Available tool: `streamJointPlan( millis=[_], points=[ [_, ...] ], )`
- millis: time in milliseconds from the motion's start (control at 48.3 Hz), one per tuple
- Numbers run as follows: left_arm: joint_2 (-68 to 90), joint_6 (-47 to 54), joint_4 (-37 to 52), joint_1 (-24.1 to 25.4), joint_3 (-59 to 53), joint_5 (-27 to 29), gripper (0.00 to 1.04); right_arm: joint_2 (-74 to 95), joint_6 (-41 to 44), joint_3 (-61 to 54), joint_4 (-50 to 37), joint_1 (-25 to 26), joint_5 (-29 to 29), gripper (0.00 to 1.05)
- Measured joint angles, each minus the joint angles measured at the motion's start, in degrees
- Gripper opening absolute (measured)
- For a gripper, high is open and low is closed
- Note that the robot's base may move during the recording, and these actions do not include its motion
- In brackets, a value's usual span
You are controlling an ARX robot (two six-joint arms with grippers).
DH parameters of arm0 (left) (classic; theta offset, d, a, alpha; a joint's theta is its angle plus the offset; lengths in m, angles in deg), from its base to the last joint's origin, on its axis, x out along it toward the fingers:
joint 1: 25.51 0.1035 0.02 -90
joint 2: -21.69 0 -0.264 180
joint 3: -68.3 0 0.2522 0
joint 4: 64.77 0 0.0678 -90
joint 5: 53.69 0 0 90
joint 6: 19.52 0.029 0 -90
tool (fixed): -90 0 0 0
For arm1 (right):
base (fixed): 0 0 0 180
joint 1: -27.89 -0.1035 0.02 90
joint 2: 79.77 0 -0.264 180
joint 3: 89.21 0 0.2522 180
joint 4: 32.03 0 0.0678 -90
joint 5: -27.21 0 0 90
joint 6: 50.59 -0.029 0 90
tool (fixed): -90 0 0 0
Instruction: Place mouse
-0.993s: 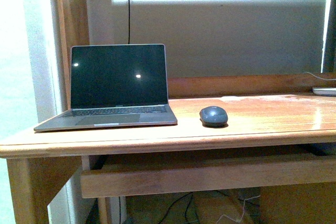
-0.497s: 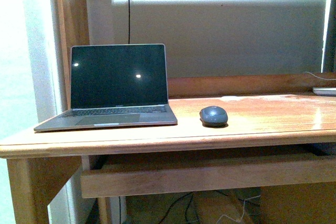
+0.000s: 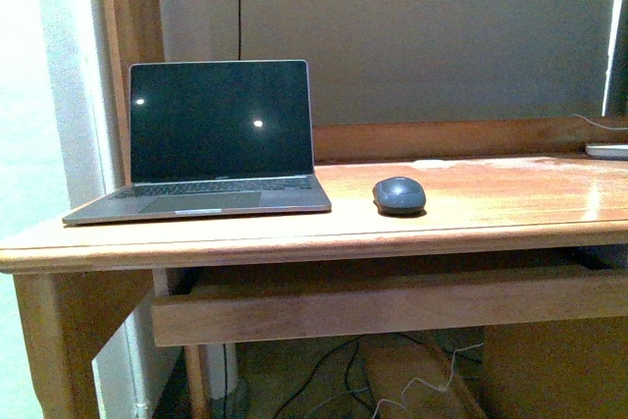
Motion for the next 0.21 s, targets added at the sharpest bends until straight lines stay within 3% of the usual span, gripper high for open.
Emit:
streamJointPlan(
  millis=[207],
  points=[
    [0.00,0.00,0.00,0.00,0.00,0.00,0.97,0.00,-0.02,0.00,0.00,0.02,0.00,0.97]
  ],
)
